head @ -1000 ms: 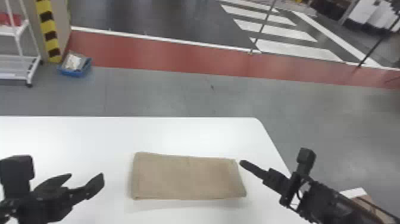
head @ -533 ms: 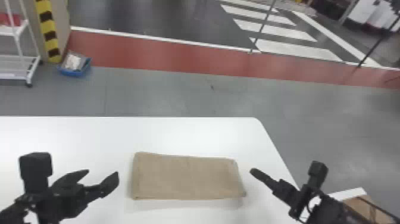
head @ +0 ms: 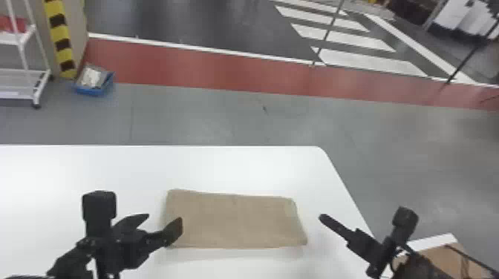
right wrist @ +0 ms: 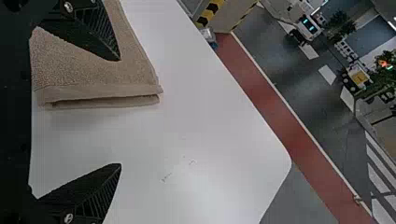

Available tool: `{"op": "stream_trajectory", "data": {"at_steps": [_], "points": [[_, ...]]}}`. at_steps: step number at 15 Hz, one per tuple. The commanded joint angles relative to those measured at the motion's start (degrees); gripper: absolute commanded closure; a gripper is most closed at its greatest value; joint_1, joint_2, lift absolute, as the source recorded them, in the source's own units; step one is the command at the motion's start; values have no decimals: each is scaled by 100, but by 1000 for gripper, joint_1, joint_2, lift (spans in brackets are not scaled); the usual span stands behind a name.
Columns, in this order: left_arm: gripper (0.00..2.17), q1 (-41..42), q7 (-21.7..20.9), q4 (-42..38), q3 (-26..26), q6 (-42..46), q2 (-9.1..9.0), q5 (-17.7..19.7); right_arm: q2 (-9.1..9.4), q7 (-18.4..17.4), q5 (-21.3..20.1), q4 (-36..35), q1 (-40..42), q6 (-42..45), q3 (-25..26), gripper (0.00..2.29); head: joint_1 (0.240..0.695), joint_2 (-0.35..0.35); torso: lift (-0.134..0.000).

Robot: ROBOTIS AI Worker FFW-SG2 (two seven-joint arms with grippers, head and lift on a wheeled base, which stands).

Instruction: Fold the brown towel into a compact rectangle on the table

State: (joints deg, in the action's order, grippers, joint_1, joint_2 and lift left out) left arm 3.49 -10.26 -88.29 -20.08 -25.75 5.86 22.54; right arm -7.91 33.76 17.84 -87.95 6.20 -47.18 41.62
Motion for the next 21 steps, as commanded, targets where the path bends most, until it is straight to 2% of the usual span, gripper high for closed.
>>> {"op": "stream_trajectory", "data": {"at_steps": [1, 3, 5, 8, 10, 14, 18, 21], "points": [[215, -218, 305, 190, -365, -23, -23, 22, 0, 43, -9, 5, 75, 204, 13, 83, 695, -350, 0], [215, -341, 569, 383, -646, -75, -120, -92, 8, 69, -9, 5, 101, 292, 13, 83, 695, -350, 0], [215, -455, 885, 629, -857, -58, -225, -435, 17, 166, 0, -3, 128, 344, 39, 83, 695, -350, 0], [235, -508, 1131, 690, -919, -75, -269, -690, 8, 201, 9, -3, 128, 397, 83, 83, 695, -350, 0], [518, -534, 1184, 690, -919, -128, -269, -734, 8, 218, 9, -3, 101, 397, 92, 83, 695, -350, 0], [518, -613, 1246, 690, -901, -708, -269, -734, 8, 227, 9, -3, 66, 467, 31, 83, 695, -350, 0], [559, -657, 1263, 690, -919, -743, -269, -857, 17, 236, 53, -56, 57, 467, 13, 83, 695, -350, 0], [1403, -552, 1351, 567, -848, -866, -225, -830, 17, 227, 53, -65, 57, 467, 13, 83, 695, -350, 0]]}}
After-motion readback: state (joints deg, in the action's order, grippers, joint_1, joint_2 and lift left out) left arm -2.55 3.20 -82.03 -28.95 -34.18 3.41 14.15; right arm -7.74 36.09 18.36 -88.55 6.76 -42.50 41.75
